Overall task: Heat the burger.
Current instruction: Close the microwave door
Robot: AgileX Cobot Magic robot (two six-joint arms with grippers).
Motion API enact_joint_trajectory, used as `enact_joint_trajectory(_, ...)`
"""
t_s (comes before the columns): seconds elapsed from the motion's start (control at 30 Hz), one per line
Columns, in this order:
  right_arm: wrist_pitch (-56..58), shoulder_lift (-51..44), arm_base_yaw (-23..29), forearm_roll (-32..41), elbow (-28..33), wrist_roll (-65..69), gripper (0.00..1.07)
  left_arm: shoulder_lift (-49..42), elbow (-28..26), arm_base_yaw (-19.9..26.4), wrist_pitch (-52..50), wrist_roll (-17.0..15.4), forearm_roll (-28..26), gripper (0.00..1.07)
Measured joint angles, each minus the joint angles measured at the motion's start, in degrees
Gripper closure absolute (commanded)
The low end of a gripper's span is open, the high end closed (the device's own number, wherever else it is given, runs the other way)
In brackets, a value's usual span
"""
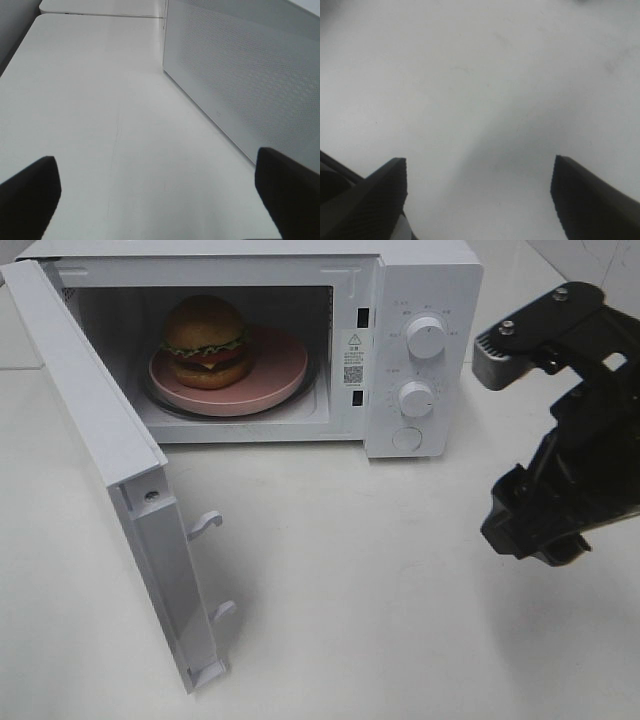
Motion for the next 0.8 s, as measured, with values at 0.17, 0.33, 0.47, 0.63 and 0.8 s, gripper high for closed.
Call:
enact_joint_trajectory(0.17, 5.9, -5.2, 0.0, 0.0, 0.0, 1.2, 0.31, 0.0, 0.0, 0.0, 0.0, 0.0, 0.0, 0.09)
enact_joint_trajectory(0.33, 10.7, -10.9, 0.0, 0.8, 0.0, 1.4, 0.31, 0.0, 0.0, 0.0, 0.0, 0.0, 0.0, 0.09)
enact_joint_trajectory(0.47, 13.9, -16.0, 0.0, 1.7, 0.0, 1.4, 0.31, 0.0, 0.0, 0.0, 0.0, 0.0, 0.0, 0.09)
enact_joint_trajectory(0.63, 16.7, -21.0, 0.0, 2.4, 2.1, 1.4, 0.31, 0.0, 0.0, 0.0, 0.0, 0.0, 0.0, 0.09)
enact_joint_trajectory(0.8, 17.9, -25.8, 0.0, 2.7, 5.4, 1.5, 0.31, 0.0, 0.0, 0.0, 0.0, 0.0, 0.0, 0.09)
